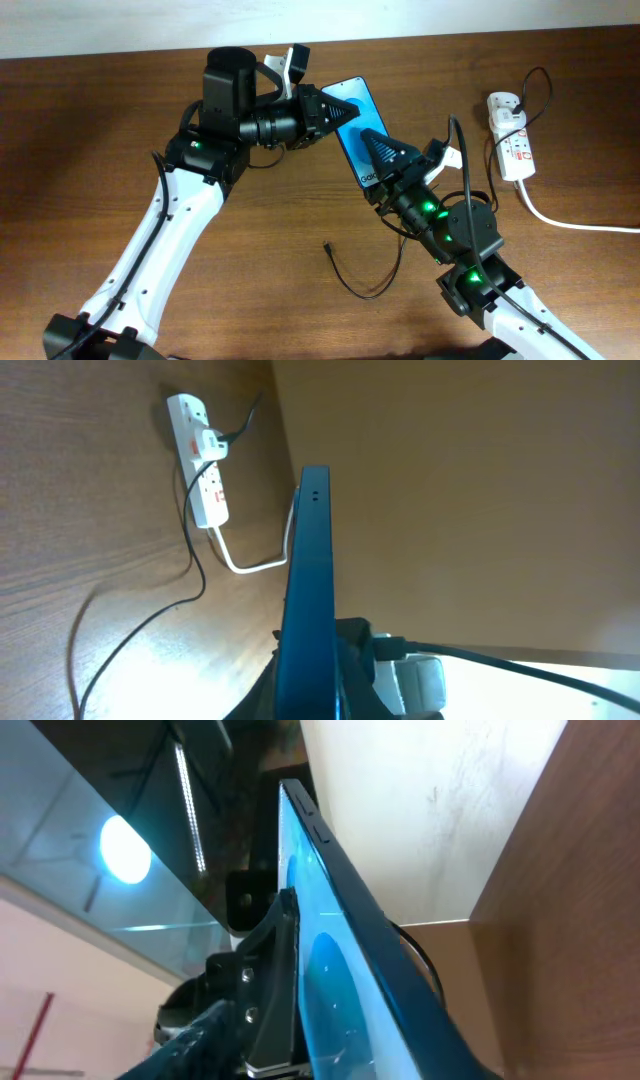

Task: Plug charger to phone and switch on socket
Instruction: 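Open the right gripper and pull it down away from the phone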

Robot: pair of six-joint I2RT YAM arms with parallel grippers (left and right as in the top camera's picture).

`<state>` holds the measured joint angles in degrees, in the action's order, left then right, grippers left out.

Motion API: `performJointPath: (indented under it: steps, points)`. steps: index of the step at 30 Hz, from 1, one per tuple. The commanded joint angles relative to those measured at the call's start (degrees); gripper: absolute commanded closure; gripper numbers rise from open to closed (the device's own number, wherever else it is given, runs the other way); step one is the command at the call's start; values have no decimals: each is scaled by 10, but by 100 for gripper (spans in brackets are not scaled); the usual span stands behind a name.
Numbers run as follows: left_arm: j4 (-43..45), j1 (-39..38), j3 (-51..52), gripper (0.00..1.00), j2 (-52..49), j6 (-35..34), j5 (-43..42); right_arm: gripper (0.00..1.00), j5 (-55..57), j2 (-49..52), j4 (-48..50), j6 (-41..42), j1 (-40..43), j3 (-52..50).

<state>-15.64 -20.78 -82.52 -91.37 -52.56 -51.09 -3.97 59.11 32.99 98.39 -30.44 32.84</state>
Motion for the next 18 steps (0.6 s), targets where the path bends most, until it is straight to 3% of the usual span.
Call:
performJointPath:
  steps: [1,9,18]
  points:
    - [4,4,-9,100,14,16,19,40,-3,-5,4,-8,-3,7]
    - [-5,26,-9,100,14,16,10,23,-3,-5,-5,-8,-3,7]
    - [-8,44,-9,100,14,16,-4,17,-2,-5,-44,-21,-2,7]
